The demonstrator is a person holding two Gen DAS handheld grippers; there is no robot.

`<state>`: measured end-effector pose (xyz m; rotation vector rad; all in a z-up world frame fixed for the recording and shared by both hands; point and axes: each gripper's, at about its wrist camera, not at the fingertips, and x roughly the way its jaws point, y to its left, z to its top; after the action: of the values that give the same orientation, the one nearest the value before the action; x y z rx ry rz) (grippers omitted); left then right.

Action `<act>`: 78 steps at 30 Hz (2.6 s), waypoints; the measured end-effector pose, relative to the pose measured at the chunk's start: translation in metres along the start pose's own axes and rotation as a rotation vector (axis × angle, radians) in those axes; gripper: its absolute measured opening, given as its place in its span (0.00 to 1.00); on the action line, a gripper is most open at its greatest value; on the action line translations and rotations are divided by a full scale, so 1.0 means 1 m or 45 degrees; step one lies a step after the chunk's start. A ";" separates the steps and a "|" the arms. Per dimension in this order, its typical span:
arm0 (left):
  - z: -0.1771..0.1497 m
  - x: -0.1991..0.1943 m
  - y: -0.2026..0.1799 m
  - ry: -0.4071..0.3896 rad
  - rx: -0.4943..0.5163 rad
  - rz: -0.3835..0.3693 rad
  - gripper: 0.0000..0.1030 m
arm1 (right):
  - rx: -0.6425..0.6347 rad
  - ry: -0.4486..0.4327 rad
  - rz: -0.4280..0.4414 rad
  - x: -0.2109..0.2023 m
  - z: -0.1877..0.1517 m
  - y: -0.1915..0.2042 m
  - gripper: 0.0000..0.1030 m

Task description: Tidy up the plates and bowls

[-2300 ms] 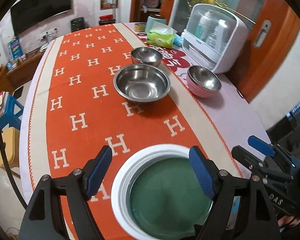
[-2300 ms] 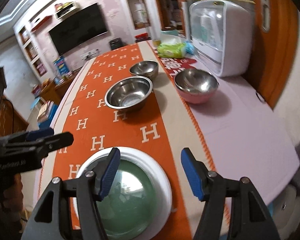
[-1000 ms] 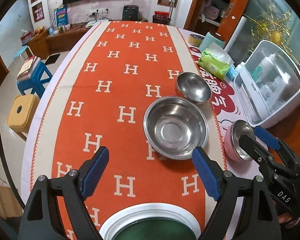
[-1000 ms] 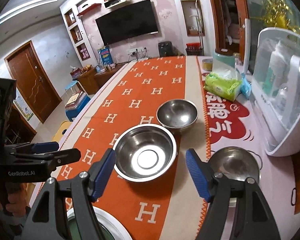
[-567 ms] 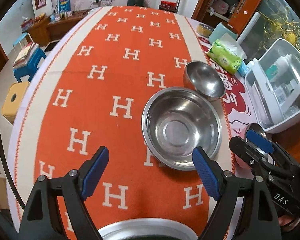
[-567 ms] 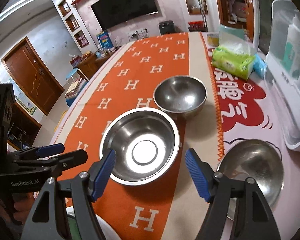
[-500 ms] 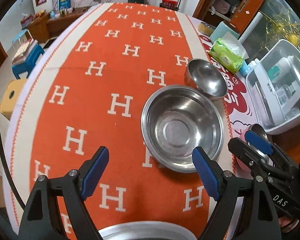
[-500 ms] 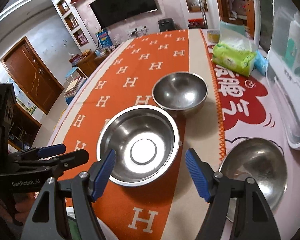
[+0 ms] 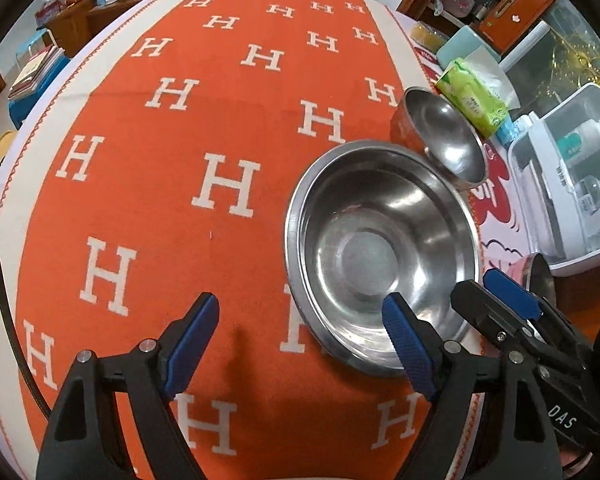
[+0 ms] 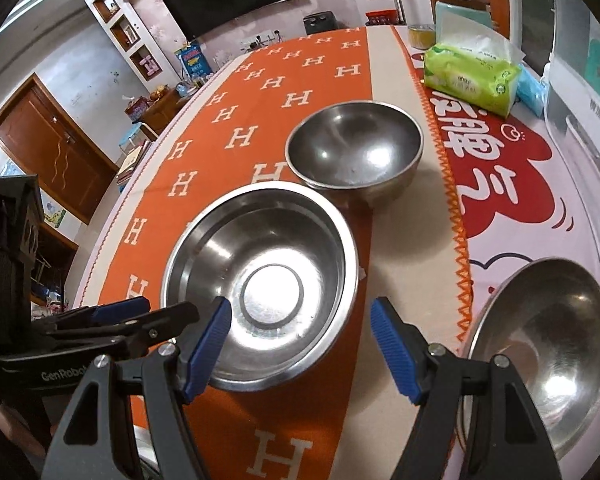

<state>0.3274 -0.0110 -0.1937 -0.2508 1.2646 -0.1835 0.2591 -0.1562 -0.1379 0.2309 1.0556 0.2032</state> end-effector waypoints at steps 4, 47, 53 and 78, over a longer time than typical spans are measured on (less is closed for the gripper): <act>0.000 0.010 0.002 0.020 -0.024 -0.031 0.70 | -0.013 -0.009 -0.014 0.005 0.000 0.001 0.70; -0.024 0.010 0.003 0.047 -0.044 -0.109 0.23 | -0.049 -0.054 -0.019 -0.005 -0.010 0.006 0.15; -0.036 -0.012 -0.005 0.014 -0.014 -0.116 0.24 | -0.036 -0.095 0.000 -0.029 -0.018 0.008 0.15; -0.108 -0.097 -0.076 -0.058 0.280 -0.200 0.24 | 0.063 -0.315 -0.083 -0.154 -0.089 -0.002 0.15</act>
<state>0.1962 -0.0666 -0.1128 -0.1638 1.1689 -0.4461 0.1078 -0.1920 -0.0517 0.2591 0.8215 0.0870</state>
